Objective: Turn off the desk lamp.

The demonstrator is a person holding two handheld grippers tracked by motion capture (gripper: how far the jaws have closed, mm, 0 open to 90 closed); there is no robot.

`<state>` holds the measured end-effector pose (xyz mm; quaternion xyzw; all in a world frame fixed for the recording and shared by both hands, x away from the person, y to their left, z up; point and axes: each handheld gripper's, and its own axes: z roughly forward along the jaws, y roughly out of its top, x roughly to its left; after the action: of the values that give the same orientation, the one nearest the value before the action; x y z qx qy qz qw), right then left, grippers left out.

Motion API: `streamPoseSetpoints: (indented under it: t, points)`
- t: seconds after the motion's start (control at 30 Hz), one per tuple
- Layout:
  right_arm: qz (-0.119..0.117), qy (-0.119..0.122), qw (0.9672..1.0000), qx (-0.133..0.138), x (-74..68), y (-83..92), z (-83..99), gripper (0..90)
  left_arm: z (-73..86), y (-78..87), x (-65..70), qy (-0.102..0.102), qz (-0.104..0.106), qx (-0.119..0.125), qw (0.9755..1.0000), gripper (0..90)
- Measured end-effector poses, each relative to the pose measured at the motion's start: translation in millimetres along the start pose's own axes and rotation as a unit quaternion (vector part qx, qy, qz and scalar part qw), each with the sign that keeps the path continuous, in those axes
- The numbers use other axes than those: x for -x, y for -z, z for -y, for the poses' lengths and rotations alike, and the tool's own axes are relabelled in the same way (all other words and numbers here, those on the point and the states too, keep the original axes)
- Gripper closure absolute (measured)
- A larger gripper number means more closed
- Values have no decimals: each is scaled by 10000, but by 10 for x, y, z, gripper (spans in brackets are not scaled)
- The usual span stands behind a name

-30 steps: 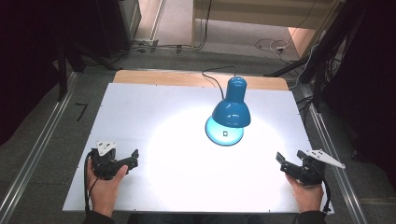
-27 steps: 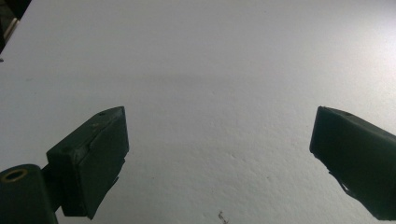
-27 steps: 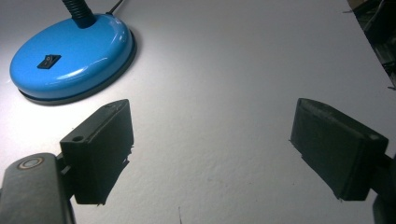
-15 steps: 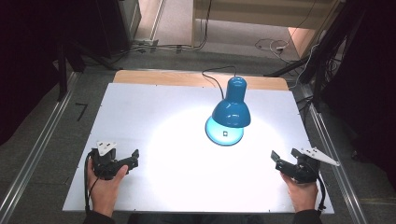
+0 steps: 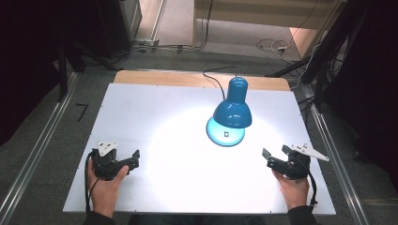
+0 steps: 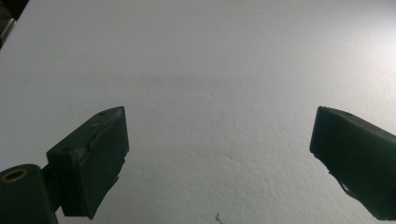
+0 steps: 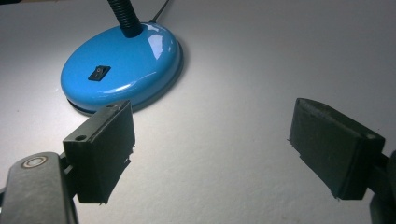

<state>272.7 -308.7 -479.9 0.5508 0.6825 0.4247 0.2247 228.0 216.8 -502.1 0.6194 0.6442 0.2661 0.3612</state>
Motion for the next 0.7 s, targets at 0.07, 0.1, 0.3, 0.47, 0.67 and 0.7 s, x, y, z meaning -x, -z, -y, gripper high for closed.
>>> streamPoseSetpoints:
  t: [0.07, 0.1, 0.3, 0.47, 0.67, 0.7]
  points:
    - [3, 7, 10000, 2, -11, -13, -10, 128, 0, 0, 1, -2, -2, 0, 10000, 51]
    - [2, 7, 10000, 9, -17, -19, -14, 128, -1, 0, 1, 4, -2, 2, 10000, 51]
    - [-19, 26, 10000, 2, -46, -46, -26, 128, -2, -2, 5, -8, -13, -6, 10000, 51]
    - [-19, 76, 10000, -6, -76, -71, -33, 128, -3, -2, 3, 3, -8, -21, 10000, 51]
    - [-78, 147, 9999, -12, -147, -118, -57, 129, -6, -3, 8, 5, -10, -19, 10000, 51]
    - [-76, 146, 9999, -17, -160, -125, -61, 129, -6, -3, 8, 5, -10, -19, 10000, 51]
